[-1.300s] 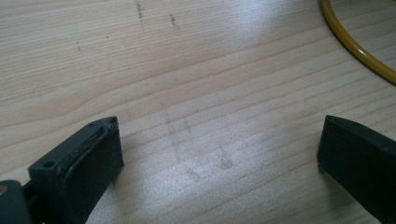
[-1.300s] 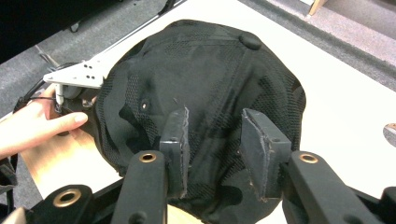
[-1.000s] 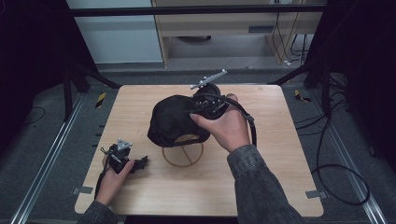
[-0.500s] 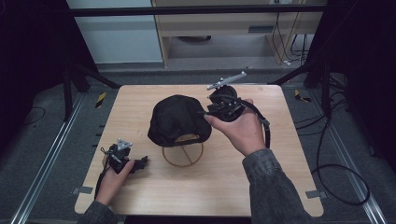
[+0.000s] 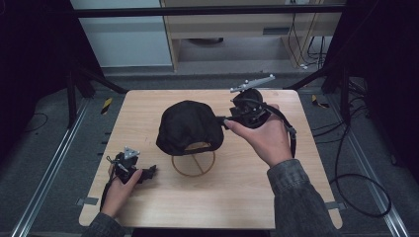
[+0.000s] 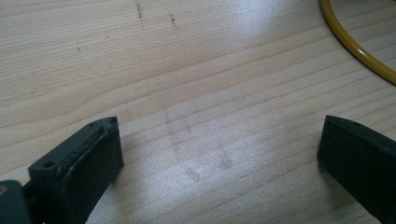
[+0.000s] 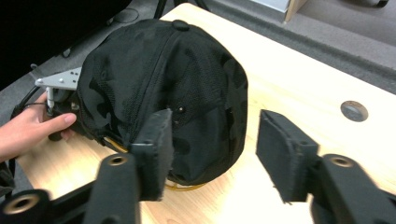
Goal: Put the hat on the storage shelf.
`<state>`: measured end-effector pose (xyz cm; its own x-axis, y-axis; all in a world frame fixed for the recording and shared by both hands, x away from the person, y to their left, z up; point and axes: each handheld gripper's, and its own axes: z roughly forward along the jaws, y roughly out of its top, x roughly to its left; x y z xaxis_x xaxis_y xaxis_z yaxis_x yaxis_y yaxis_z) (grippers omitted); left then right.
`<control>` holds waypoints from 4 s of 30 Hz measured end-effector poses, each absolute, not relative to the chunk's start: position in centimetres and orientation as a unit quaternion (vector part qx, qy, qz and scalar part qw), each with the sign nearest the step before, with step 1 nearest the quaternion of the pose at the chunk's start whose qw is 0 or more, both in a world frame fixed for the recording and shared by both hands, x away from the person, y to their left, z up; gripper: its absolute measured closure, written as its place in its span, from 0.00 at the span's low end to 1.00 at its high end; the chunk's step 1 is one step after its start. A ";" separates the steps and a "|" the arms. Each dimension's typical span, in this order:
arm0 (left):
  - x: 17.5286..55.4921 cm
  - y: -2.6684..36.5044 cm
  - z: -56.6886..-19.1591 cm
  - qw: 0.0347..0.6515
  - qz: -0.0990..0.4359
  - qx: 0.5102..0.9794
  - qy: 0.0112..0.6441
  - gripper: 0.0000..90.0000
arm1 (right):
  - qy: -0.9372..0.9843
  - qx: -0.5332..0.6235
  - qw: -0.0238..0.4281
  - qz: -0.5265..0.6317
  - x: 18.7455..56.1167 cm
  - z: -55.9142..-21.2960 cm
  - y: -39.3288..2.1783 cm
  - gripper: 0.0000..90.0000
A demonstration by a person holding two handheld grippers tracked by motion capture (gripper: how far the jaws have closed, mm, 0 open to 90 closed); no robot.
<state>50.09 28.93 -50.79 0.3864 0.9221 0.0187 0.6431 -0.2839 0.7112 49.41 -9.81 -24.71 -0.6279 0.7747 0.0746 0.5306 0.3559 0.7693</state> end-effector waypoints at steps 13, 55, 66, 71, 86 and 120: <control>50.1 28.9 -50.8 0.316 0.221 0.770 0.508 0.00 | 0.788 0.421 0.187 0.408 48.8 -24.1 -12.0 0.12; 50.0 28.9 -50.8 0.317 0.222 0.768 0.509 0.00 | 0.730 0.493 0.237 0.409 48.1 -27.8 -20.1 0.08; 50.0 28.9 -50.8 0.315 0.221 0.769 0.511 0.00 | 0.735 0.501 0.232 0.392 48.6 -31.4 -21.0 0.08; 50.0 28.9 -50.8 0.315 0.221 0.769 0.511 0.00 | 0.740 0.505 0.235 0.376 48.8 -32.9 -21.4 0.10; 50.0 28.9 -50.8 0.315 0.221 0.769 0.511 0.00 | 0.754 0.507 0.220 0.355 48.5 -38.7 -22.0 0.12; 50.0 28.9 -50.8 0.315 0.221 0.769 0.511 0.00 | 0.764 0.518 0.197 0.331 47.2 -47.2 -21.3 0.12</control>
<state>49.97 28.85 -50.79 0.3801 0.9248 0.0187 0.6459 -0.2798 0.7103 47.18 -21.30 -47.22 -0.3858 0.9216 0.0425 0.6606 0.2438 0.7100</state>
